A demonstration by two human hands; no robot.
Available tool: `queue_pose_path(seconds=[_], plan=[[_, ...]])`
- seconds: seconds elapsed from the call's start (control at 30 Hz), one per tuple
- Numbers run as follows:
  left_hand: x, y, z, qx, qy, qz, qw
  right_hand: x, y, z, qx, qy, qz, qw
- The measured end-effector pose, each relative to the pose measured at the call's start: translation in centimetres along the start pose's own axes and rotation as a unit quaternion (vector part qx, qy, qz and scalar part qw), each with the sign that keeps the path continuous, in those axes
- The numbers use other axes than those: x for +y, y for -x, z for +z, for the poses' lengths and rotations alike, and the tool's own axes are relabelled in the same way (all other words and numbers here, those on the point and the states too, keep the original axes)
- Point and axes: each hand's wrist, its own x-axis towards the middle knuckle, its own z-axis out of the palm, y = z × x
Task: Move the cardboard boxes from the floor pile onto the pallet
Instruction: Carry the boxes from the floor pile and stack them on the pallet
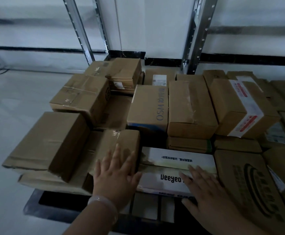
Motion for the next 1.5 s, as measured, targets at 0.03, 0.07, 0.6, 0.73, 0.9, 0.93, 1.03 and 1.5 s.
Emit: queue_pose_path(seconds=[0.03,0.07,0.6,0.73,0.9,0.93,1.03,1.5], plan=[[-0.7,-0.3,0.2,-0.014,0.005,-0.015,1.000,0.0,-0.9,0.7,-0.004,-0.029,0.008,1.000],[-1.1,-0.5,0.3,-0.026,0.016,-0.020,0.999,0.1,-1.8,1.3,-0.017,-0.038,0.023,0.999],[-0.7,-0.4,-0.1,-0.058,0.037,-0.011,0.998,-4.5,-3.9,1.1,0.012,-0.042,0.028,0.999],[-1.7,-0.6,-2.8,-0.013,0.052,-0.022,0.998,-8.4,-4.9,0.1,0.062,-0.044,-0.029,0.997],[-5.8,-0.4,-7.9,0.101,0.036,-0.037,0.993,-14.2,-6.5,-1.2,0.111,-0.081,-0.101,0.985],[-6.9,-0.2,-8.8,0.115,0.030,-0.052,0.991,-15.4,-6.7,-1.5,0.123,-0.079,-0.114,0.983],[-10.9,0.3,-10.6,0.139,0.037,-0.117,0.983,-18.9,-8.0,-2.3,0.143,-0.110,-0.149,0.972],[-19.6,0.3,-8.2,0.037,0.152,-0.205,0.966,-27.3,-11.8,-3.3,0.077,-0.109,-0.204,0.970]])
